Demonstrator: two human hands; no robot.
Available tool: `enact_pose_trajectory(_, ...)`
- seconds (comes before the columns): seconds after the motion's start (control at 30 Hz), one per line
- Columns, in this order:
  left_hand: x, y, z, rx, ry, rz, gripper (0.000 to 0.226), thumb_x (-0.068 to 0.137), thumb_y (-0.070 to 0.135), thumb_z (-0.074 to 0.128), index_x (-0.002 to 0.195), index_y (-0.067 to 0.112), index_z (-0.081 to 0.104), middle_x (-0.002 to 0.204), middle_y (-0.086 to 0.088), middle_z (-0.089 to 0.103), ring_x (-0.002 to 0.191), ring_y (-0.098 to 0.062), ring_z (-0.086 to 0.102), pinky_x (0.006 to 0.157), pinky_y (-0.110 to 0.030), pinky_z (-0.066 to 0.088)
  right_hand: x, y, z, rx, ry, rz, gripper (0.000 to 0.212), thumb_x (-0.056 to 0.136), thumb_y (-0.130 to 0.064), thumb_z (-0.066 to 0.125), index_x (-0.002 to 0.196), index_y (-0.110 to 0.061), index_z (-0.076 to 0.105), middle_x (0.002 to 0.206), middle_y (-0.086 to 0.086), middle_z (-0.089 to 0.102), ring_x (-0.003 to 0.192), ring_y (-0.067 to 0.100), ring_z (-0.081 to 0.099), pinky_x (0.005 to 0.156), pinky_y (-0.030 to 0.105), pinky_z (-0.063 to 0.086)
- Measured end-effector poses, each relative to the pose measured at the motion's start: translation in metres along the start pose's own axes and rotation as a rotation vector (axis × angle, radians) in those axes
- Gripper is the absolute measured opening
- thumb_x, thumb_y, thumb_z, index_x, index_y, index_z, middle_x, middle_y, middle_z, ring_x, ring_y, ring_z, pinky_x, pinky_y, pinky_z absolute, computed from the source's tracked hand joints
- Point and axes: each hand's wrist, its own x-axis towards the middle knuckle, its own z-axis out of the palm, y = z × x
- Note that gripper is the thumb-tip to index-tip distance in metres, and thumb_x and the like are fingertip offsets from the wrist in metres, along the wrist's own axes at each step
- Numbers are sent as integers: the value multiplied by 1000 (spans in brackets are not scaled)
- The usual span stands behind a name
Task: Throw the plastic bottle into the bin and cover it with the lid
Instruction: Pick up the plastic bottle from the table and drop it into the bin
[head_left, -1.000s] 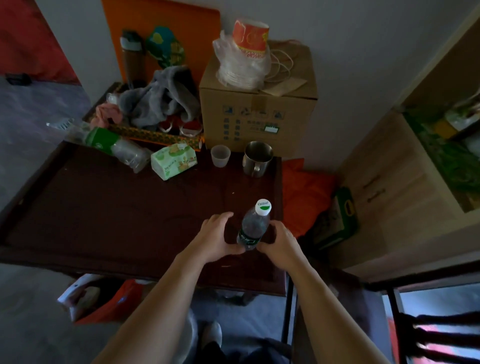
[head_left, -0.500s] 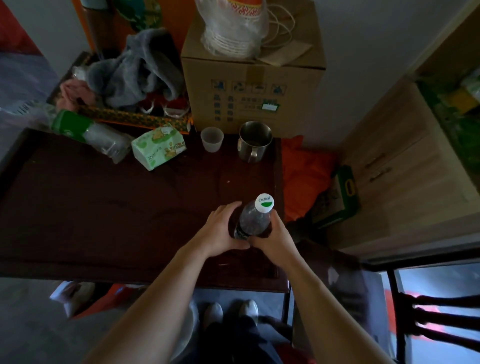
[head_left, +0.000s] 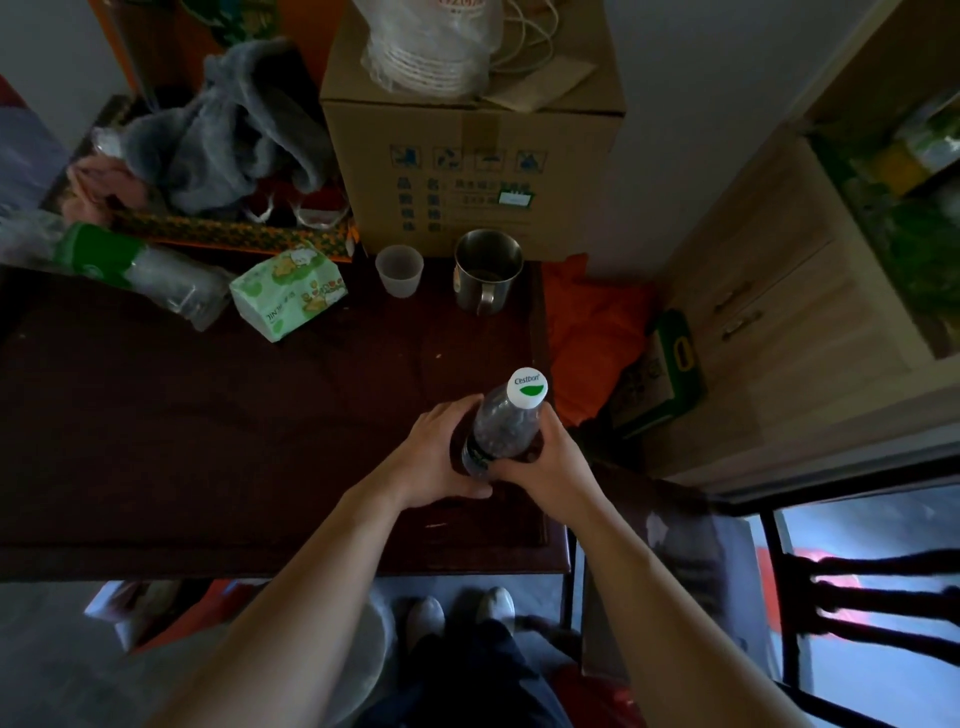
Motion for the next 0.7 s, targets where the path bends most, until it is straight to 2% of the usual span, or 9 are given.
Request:
enact_pose_trajectory(0.1,-5,3,1,-18,12,23,108,59,28,89,148,26,28,149,6,37,140,-14,27,117,-39,23,-8,-4,-5,-4,19,-19,69,69,-22,85,120,-44,45,110,-22,61,103,-5,58,89,21,48)
enact_pose_trajectory(0.23,-18,13,5,-15,24,53,103,58,28,89,144,31,33,134,14,41,134,-13,33,113,-35,26,-23,-8,-11,-9,14,-50,69,70,-19,84,122,-43,45,110,-25,60,102,-7,57,85,15,46)
enact_pose_trajectory(0.33,-30,17,10,-36,43,52,102,55,34,88,141,39,34,139,11,43,134,-14,35,113,-40,31,-35,-11,-19,-23,-14,-73,70,71,-18,84,128,-35,48,113,-19,62,103,-3,59,86,19,49)
enact_pose_trajectory(0.43,-43,25,18,-54,60,48,104,53,38,87,142,42,32,142,10,42,135,-14,34,113,-43,32,-50,-13,-27,-46,-29,-96,73,71,-18,84,132,-30,47,114,-18,61,100,-3,58,78,11,43)
enact_pose_trajectory(0.57,-65,37,39,-84,100,39,104,55,35,88,142,40,33,143,10,42,136,-11,33,113,-37,30,-80,-8,-37,-55,-28,-100,70,72,-19,84,130,-30,47,105,-23,56,92,-9,55,71,9,40)
enact_pose_trajectory(0.7,-93,44,69,-101,129,31,104,52,42,89,141,41,35,141,15,43,135,-5,36,113,-39,34,-118,8,-43,-27,-23,-100,68,71,-16,84,129,-27,48,105,-20,57,92,-1,57,72,10,43)
